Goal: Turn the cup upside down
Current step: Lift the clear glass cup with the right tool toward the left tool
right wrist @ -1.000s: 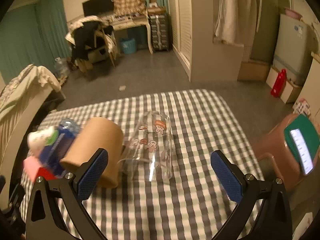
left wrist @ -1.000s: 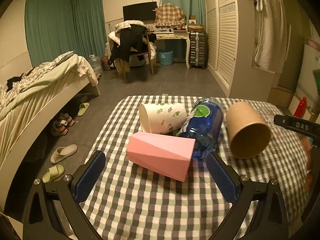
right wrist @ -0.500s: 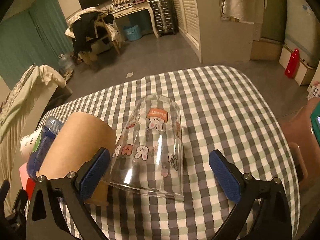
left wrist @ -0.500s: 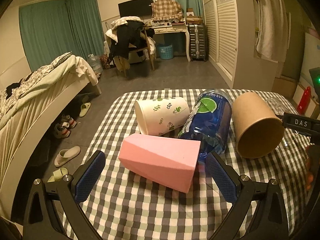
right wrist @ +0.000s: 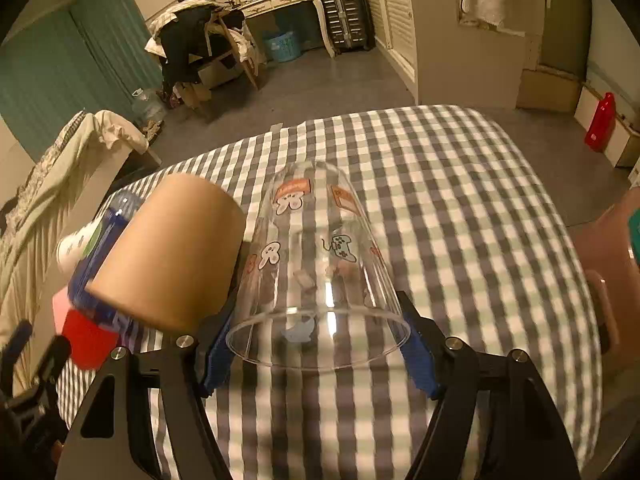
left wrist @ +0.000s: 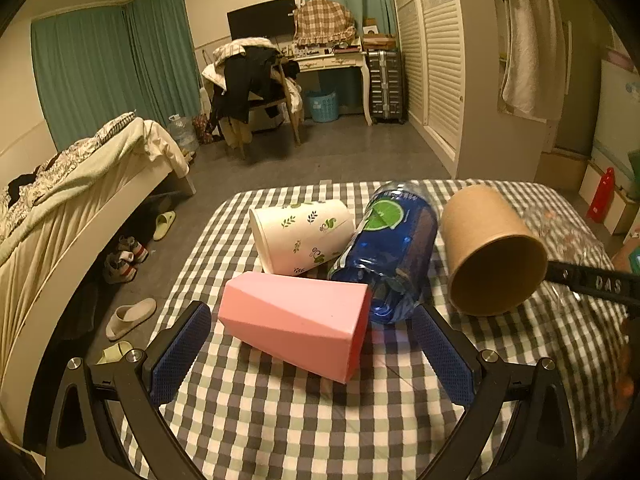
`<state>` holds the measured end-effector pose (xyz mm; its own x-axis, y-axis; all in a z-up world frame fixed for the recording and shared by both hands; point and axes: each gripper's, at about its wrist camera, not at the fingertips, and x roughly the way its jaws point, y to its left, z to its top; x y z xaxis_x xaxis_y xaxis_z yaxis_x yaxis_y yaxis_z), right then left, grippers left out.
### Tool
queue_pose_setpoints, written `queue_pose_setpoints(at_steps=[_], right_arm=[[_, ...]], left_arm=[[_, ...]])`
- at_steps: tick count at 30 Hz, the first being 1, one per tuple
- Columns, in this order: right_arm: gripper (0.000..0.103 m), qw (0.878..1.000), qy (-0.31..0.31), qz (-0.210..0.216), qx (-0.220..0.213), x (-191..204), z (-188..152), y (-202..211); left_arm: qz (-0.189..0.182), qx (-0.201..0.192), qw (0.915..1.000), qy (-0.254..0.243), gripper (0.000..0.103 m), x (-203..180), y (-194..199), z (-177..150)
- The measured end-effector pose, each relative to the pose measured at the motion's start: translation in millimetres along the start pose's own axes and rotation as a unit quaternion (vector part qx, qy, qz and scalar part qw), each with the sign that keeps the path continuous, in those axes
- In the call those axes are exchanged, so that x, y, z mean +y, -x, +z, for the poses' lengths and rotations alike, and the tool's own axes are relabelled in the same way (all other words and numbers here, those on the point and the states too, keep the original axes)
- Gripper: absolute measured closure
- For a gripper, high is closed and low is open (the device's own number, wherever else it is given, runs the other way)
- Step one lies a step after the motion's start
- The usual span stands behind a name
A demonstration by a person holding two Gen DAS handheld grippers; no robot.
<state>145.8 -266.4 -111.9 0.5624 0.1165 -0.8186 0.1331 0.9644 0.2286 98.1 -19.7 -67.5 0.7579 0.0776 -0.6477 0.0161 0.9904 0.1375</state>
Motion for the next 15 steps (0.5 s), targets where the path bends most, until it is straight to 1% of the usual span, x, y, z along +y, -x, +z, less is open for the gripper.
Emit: queue_pose_setpoints(at_steps=[8, 15], right_arm=[[0.032, 0.999, 0.035, -0.018, 0.007, 16.0, -44.0, 41.0], [0.032, 0.997, 0.068, -0.018, 0.010, 26.0, -77.3, 60.0]], left_arm=[[-0.014, -0.003, 0.9999, 0.001, 0.000, -2.6, 24.8, -7.4], [-0.019, 0.007, 0.9998, -0.005, 0.000, -19.3, 35.7, -13.3]])
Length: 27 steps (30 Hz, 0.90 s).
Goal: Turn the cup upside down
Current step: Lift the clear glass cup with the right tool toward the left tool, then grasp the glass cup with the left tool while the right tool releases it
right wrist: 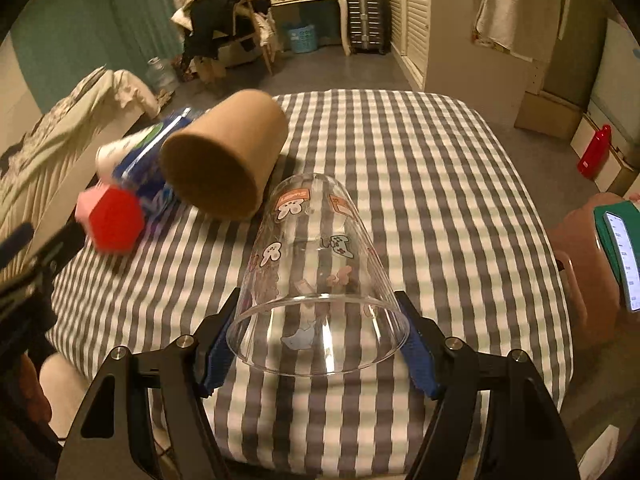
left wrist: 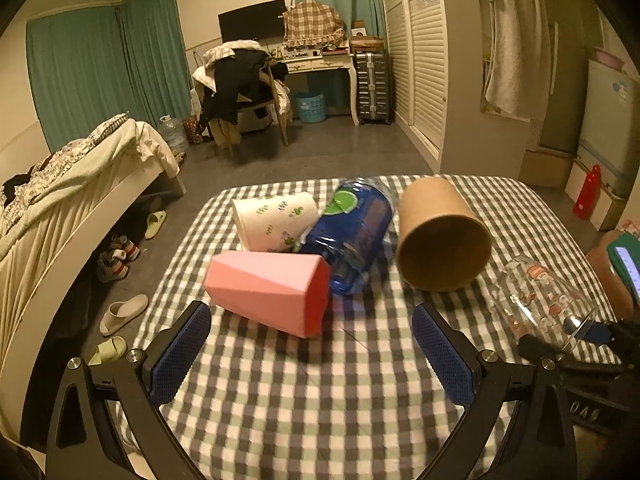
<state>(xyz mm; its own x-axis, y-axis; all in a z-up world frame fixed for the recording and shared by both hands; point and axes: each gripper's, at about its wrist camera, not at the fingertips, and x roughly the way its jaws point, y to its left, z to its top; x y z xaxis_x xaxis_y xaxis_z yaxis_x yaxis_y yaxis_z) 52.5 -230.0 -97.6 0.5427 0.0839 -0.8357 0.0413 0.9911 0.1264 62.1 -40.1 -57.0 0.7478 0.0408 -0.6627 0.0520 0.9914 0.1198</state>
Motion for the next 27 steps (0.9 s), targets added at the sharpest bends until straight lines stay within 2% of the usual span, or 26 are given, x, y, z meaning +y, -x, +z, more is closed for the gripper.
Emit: queue_pose_setpoints(at_steps=[6, 11, 14, 19, 24, 27], right_arm=[[0.032, 1.000, 0.003, 0.016, 0.001, -3.8, -15.0, -4.5], [0.029, 0.999, 0.001, 0.034, -0.001, -9.5, -11.9, -9.8], [0.015, 1.000, 0.014, 0.027, 0.002, -10.5, -7.1, -7.0], [0.010, 0.998, 0.026, 0.053, -0.030, -18.3, 1.0, 19.6], [0.009, 0.997, 0.032, 0.030, -0.064, -35.9, 9.8, 43.4], [0.009, 0.996, 0.031, 0.008, -0.079, -50.3, 17.1, 52.3]], left_arm=[[0.007, 0.015, 0.9998, -0.008, 0.000, -18.2, -3.7, -1.4], [0.016, 0.021, 0.9996, -0.003, 0.000, -22.3, -7.7, 1.1], [0.023, 0.025, 0.9994, 0.001, 0.000, -23.7, -10.6, 5.3], [0.025, 0.031, 0.9992, 0.000, 0.000, -32.0, -14.2, 11.9], [0.022, 0.033, 0.9992, -0.004, 0.000, -44.0, -11.9, 19.3], [0.004, 0.043, 0.9991, 0.003, 0.000, -52.7, -10.8, 24.4]])
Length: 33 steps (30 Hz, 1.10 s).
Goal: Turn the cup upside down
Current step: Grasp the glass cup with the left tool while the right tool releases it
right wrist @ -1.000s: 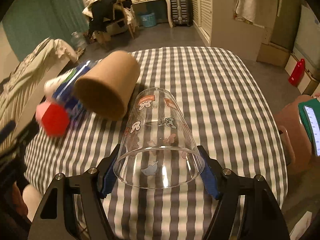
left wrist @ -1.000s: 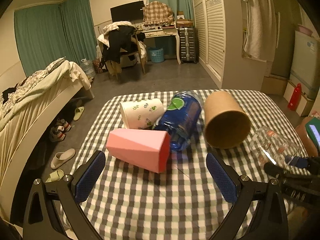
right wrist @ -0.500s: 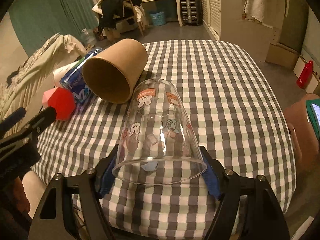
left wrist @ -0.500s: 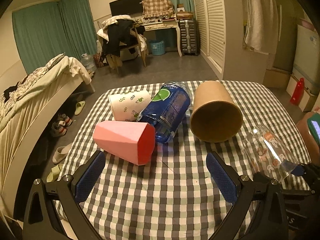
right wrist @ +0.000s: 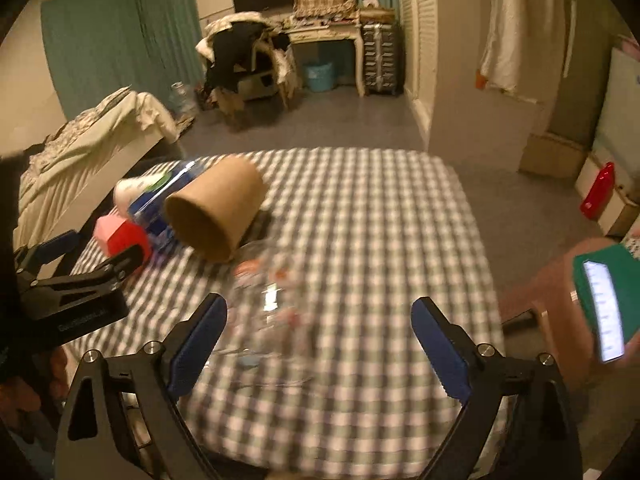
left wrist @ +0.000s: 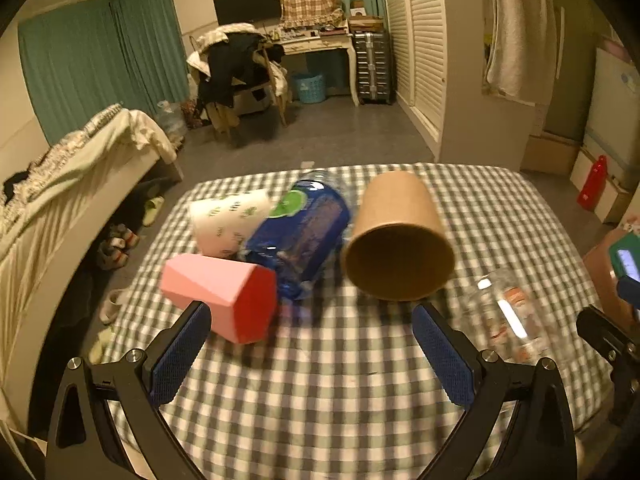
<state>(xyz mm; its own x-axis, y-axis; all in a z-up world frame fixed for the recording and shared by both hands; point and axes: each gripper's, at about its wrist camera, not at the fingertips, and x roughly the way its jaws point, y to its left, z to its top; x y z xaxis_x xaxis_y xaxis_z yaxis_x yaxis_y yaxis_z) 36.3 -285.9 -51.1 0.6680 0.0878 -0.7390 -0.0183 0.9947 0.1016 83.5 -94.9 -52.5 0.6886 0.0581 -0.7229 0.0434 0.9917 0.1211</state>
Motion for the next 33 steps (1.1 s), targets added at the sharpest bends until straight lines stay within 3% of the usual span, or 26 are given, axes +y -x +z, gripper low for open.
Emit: queue_pose_setpoints(at_steps=[11, 21, 33], right_arm=[[0.009, 0.999, -0.006, -0.038, -0.005, -40.4, -0.3, 1.2], [0.009, 0.998, -0.034, -0.049, -0.010, -67.7, -8.6, 6.4], [0.009, 0.996, -0.063, -0.055, -0.006, -92.0, -15.5, 8.0]], left_arm=[[-0.046, 0.015, 0.9986, -0.021, 0.000, -46.2, 8.6, 14.6], [-0.098, 0.073, 0.9914, -0.048, 0.000, -85.6, -11.5, 11.7], [-0.127, 0.102, 0.9846, -0.062, 0.001, -109.5, -25.3, 5.6]])
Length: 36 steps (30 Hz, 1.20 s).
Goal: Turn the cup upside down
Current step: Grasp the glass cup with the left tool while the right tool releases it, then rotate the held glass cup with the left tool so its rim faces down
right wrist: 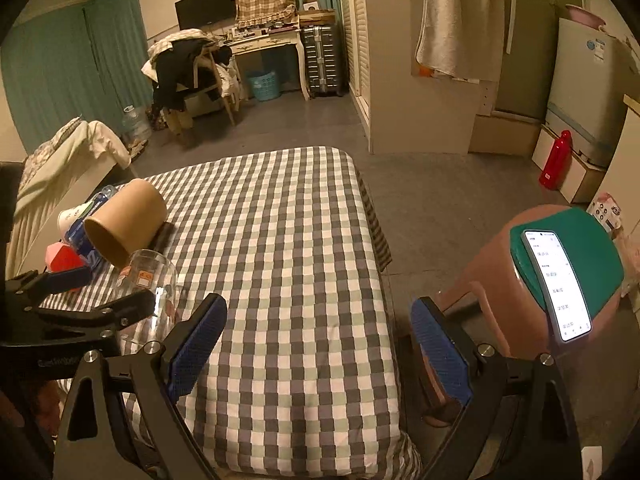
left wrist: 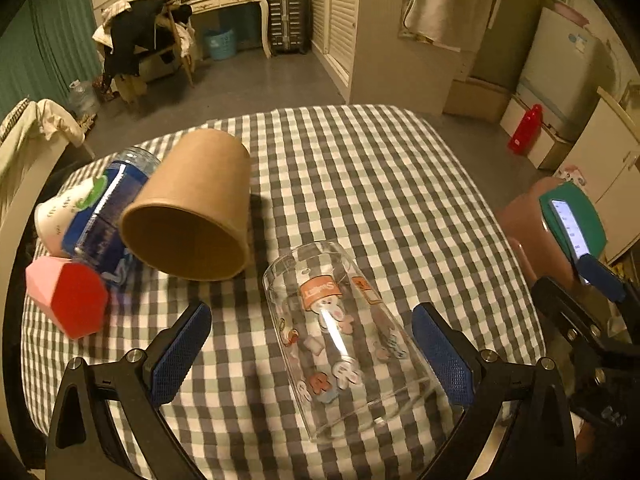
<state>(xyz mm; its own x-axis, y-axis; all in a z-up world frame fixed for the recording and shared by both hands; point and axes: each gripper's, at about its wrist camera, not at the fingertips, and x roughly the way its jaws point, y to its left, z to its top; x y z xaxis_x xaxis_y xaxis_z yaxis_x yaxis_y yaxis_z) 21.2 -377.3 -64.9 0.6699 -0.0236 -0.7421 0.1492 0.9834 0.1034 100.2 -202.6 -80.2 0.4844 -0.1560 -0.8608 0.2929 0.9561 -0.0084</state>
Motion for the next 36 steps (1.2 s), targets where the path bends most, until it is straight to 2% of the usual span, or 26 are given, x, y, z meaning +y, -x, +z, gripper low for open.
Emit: queue_pose_setpoints(at_steps=[5, 8, 10, 12, 17, 22, 26, 31, 36], right_arm=[[0.009, 1.000, 0.000, 0.001, 0.003, -0.3, -2.5, -0.6], [0.009, 1.000, -0.002, 0.003, 0.006, -0.6, -2.8, -2.3], [0.009, 1.000, -0.002, 0.004, 0.007, 0.2, -3.1, -2.8], [0.009, 1.000, -0.002, 0.006, 0.008, 1.3, -3.2, -3.8], [0.009, 1.000, 0.002, 0.010, 0.012, 6.4, -4.2, -5.1], [0.009, 1.000, 0.004, 0.013, 0.012, 11.0, -5.2, -2.4], [0.009, 1.000, 0.007, 0.009, 0.012, 14.9, -5.6, -1.5], [0.009, 1.000, 0.012, 0.003, 0.013, 21.1, -6.2, -0.8], [0.009, 1.000, 0.014, -0.005, 0.015, 22.2, -7.4, -1.3]], left_arm=[[-0.015, 0.016, 0.9997, -0.006, 0.002, -2.2, -12.4, 11.5], [-0.018, 0.035, 0.9992, -0.010, 0.017, 0.4, -22.1, 18.0], [-0.041, 0.054, 0.9977, 0.000, 0.026, 5.8, -29.9, 20.6], [-0.056, 0.069, 0.9960, 0.009, 0.027, 9.5, -34.7, 21.6], [-0.060, 0.074, 0.9954, -0.007, 0.030, 11.8, -29.6, 20.4], [-0.024, 0.011, 0.9995, -0.018, 0.033, 19.7, -3.7, 20.8], [0.006, -0.048, 0.9984, -0.030, 0.033, 18.7, 8.2, 21.1], [0.047, -0.131, 0.9894, -0.039, 0.034, 12.6, 10.3, 13.6], [0.058, -0.174, 0.9815, -0.054, 0.034, 9.6, 14.3, -2.7]])
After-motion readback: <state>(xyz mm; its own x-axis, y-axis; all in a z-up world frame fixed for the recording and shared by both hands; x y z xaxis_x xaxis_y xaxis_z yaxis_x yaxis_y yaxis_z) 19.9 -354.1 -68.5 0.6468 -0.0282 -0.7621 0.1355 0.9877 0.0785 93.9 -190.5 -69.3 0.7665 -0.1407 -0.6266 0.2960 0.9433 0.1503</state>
